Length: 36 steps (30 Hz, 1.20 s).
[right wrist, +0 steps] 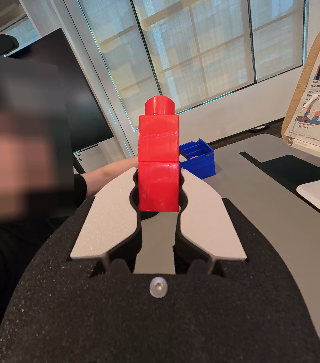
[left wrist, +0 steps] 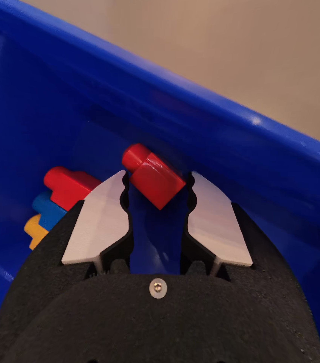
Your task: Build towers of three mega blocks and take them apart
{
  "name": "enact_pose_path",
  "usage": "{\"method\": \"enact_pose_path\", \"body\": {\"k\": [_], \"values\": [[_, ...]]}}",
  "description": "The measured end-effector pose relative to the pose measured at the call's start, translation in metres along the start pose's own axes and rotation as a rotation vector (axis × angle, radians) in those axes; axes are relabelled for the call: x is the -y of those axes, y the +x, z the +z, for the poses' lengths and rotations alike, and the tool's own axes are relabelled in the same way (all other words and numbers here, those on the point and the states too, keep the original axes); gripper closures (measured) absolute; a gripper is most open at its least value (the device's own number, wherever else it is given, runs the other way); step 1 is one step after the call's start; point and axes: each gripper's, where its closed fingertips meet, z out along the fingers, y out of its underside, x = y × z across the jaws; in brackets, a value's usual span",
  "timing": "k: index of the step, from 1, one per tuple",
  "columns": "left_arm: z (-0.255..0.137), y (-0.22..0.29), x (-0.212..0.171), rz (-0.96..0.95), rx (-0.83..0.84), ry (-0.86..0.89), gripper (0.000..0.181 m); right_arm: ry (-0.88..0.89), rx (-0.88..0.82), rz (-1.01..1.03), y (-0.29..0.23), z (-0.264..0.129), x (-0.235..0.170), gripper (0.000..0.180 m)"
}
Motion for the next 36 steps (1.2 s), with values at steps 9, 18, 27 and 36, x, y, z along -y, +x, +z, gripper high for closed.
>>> {"method": "enact_pose_path", "body": {"k": [9,18,27,36], "values": [[-0.025,0.020,-0.042,-0.028,-0.009,-0.053,0.123,0.008,-0.007,0.005,0.001,-0.006,0.001,0.144],[-0.058,0.016,-0.022,-0.694,-0.086,0.151,0.117,0.012,-0.008,0.005,-0.002,-0.010,0.003,0.144],[-0.059,0.007,-0.047,-0.974,0.003,-0.162,0.108,0.013,-0.016,0.008,-0.002,-0.010,0.003,0.144],[-0.036,0.019,-0.048,-0.944,0.029,-0.368,0.105,0.012,-0.008,0.010,-0.004,-0.011,0.002,0.144]]}}
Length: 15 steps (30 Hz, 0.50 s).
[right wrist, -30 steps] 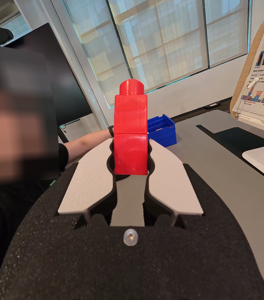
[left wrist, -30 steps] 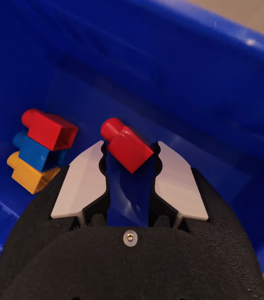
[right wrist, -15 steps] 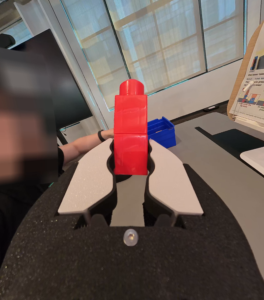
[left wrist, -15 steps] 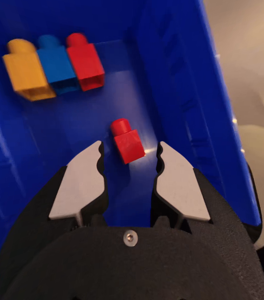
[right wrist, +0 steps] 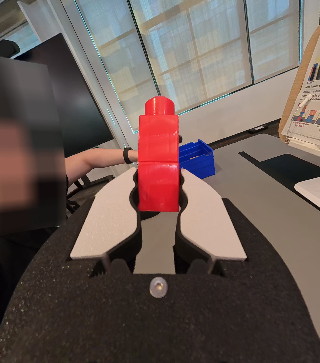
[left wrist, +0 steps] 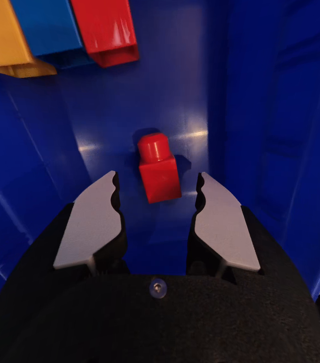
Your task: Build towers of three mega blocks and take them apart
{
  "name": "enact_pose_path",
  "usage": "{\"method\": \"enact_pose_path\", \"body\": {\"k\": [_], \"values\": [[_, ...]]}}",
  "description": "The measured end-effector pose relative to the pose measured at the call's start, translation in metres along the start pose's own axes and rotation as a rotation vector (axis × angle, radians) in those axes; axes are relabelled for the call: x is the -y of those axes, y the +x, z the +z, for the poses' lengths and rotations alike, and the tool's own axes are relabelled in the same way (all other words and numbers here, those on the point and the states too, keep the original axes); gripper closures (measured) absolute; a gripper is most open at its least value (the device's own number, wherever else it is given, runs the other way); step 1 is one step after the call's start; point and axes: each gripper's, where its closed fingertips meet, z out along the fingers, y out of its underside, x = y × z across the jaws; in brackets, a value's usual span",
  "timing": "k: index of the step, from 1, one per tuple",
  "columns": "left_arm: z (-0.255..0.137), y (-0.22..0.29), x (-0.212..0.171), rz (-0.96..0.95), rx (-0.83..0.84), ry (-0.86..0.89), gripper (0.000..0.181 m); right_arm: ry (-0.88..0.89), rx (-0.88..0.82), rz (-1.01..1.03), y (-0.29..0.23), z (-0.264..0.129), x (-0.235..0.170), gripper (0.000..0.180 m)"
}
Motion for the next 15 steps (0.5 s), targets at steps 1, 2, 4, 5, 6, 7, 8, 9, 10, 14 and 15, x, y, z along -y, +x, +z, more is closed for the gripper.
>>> {"method": "enact_pose_path", "body": {"k": [1,2,4,5,6,7,8,9,10,14,15], "values": [[0.002,0.002,0.000,0.008,0.010,-0.009,0.105,0.003,0.001,0.001,0.000,-0.001,0.000,0.144],[0.003,0.003,-0.001,0.013,0.018,-0.020,0.105,0.006,0.004,0.005,0.000,-0.002,0.001,0.144],[0.007,0.004,-0.001,0.011,0.026,-0.040,0.105,0.017,0.011,0.011,0.000,-0.003,0.002,0.144],[0.009,0.005,-0.002,0.006,0.022,-0.049,0.105,0.021,0.015,0.013,-0.001,-0.004,0.003,0.144],[0.010,0.005,-0.003,-0.004,0.015,-0.058,0.105,0.024,0.019,0.015,-0.002,-0.004,0.004,0.144],[0.012,0.006,-0.004,-0.011,0.008,-0.069,0.106,0.025,0.024,0.014,-0.003,-0.004,0.004,0.144],[0.014,0.007,-0.006,-0.016,0.002,-0.077,0.106,0.023,0.025,0.014,-0.003,-0.005,0.004,0.144],[0.015,0.006,-0.006,-0.017,0.004,-0.078,0.107,0.021,0.026,0.013,-0.004,-0.005,0.004,0.144],[0.015,0.005,-0.005,-0.014,0.014,-0.073,0.112,0.020,0.028,0.012,-0.005,-0.005,0.004,0.144],[0.014,0.000,-0.003,-0.037,0.018,-0.075,0.123,0.024,0.034,0.014,-0.005,-0.005,0.005,0.144],[0.014,-0.001,-0.003,-0.039,0.022,-0.077,0.126,0.025,0.033,0.013,-0.005,-0.005,0.005,0.144]]}}
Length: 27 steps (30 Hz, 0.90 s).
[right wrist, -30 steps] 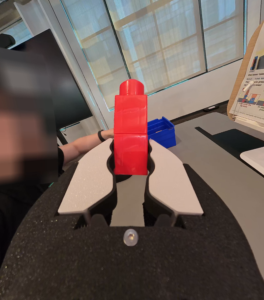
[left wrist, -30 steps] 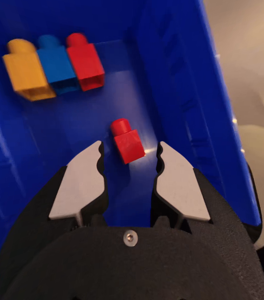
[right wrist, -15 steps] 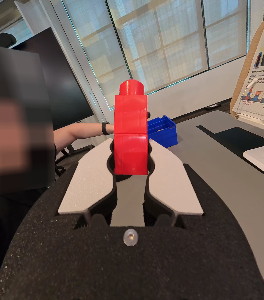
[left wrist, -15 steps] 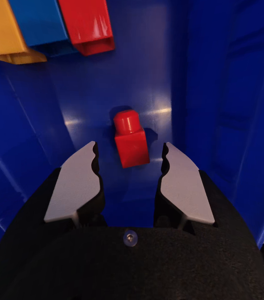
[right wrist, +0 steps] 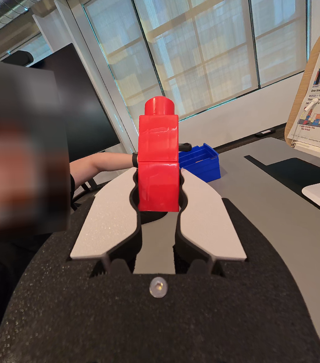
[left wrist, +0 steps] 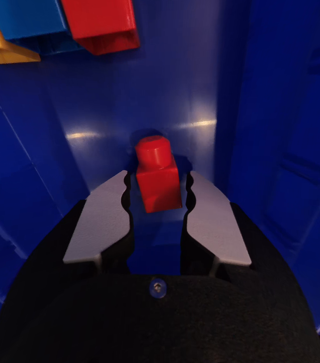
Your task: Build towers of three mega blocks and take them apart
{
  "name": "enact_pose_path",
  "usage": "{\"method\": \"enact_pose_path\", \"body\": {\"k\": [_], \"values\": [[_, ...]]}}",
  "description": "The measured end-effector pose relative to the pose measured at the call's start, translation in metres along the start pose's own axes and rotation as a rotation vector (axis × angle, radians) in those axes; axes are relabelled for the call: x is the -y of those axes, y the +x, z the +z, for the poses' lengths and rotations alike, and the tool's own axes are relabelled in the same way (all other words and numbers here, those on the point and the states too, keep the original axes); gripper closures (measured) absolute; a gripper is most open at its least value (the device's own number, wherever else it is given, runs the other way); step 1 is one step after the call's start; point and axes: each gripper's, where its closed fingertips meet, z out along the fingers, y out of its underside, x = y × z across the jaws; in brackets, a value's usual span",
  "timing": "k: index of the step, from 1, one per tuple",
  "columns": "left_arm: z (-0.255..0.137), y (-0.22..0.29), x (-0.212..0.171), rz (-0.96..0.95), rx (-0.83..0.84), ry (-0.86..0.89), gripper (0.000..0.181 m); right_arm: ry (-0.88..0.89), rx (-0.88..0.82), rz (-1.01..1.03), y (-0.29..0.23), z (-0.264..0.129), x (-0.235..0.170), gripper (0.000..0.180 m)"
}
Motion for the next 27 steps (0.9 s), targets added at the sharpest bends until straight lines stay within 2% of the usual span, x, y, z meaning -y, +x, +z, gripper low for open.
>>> {"method": "enact_pose_path", "body": {"k": [6,12,16,19,22,27], "values": [[0.000,-0.009,0.001,-0.008,0.016,0.016,0.144,0.002,0.006,-0.005,-0.003,0.000,0.001,0.144],[-0.001,-0.009,0.000,-0.005,-0.019,0.030,0.144,0.008,0.009,-0.002,-0.003,-0.003,0.001,0.144],[-0.010,-0.006,0.002,-0.035,-0.104,0.079,0.144,0.008,-0.010,0.017,0.006,-0.008,-0.003,0.144],[-0.038,0.001,0.015,-0.062,-0.214,0.182,0.144,0.012,-0.029,0.052,0.020,-0.011,-0.009,0.144],[-0.083,0.019,0.035,-0.062,-0.359,0.348,0.145,0.007,-0.072,0.075,0.039,-0.012,-0.016,0.144],[-0.168,0.110,0.055,0.150,-0.667,0.633,0.145,-0.032,-0.091,0.027,0.051,0.007,-0.030,0.144]]}}
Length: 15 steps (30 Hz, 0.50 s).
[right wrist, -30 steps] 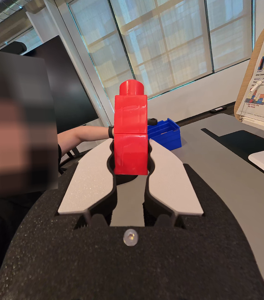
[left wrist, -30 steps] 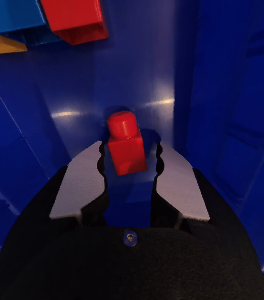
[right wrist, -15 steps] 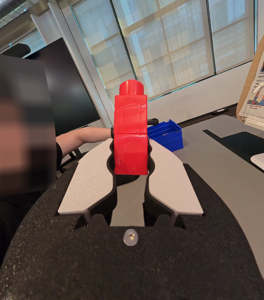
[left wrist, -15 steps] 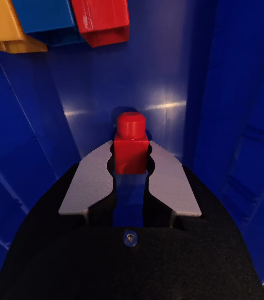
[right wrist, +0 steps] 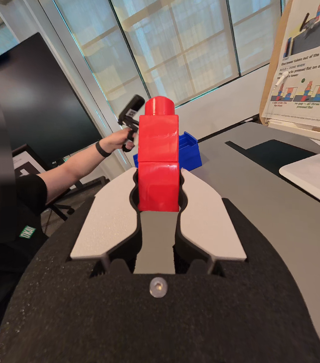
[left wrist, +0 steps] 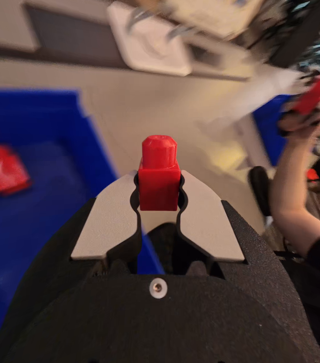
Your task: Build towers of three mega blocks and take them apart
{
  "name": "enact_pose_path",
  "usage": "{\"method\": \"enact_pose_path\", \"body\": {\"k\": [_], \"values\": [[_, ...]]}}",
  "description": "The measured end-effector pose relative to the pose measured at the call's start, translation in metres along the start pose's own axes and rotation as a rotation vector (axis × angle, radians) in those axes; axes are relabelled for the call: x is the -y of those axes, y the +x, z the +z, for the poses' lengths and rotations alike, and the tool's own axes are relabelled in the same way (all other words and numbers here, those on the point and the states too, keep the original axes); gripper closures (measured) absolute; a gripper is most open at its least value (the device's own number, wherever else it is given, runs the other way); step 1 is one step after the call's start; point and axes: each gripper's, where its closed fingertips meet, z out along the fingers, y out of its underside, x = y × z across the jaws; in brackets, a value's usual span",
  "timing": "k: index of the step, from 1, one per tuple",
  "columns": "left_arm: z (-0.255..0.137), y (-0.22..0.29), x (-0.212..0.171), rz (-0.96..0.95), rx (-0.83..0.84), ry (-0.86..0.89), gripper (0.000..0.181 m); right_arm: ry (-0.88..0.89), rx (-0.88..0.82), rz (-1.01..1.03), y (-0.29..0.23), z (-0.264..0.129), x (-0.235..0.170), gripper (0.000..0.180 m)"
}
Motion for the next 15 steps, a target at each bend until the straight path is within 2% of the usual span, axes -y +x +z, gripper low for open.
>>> {"method": "enact_pose_path", "body": {"k": [4,7,10,13,15], "values": [[0.021,0.111,0.033,0.146,-0.325,0.158,0.145,0.005,0.046,-0.104,-0.013,0.026,-0.003,0.144],[0.039,0.178,0.050,0.256,-0.483,0.281,0.146,0.020,0.088,-0.166,-0.030,0.041,-0.001,0.144],[0.051,0.223,0.074,0.322,-0.573,0.435,0.145,0.048,0.123,-0.196,-0.046,0.050,0.003,0.144],[0.053,0.263,0.093,0.316,-0.724,0.513,0.145,0.072,0.157,-0.206,-0.056,0.054,0.006,0.144],[0.052,0.279,0.103,0.338,-0.761,0.588,0.145,0.091,0.162,-0.212,-0.057,0.054,0.008,0.144]]}}
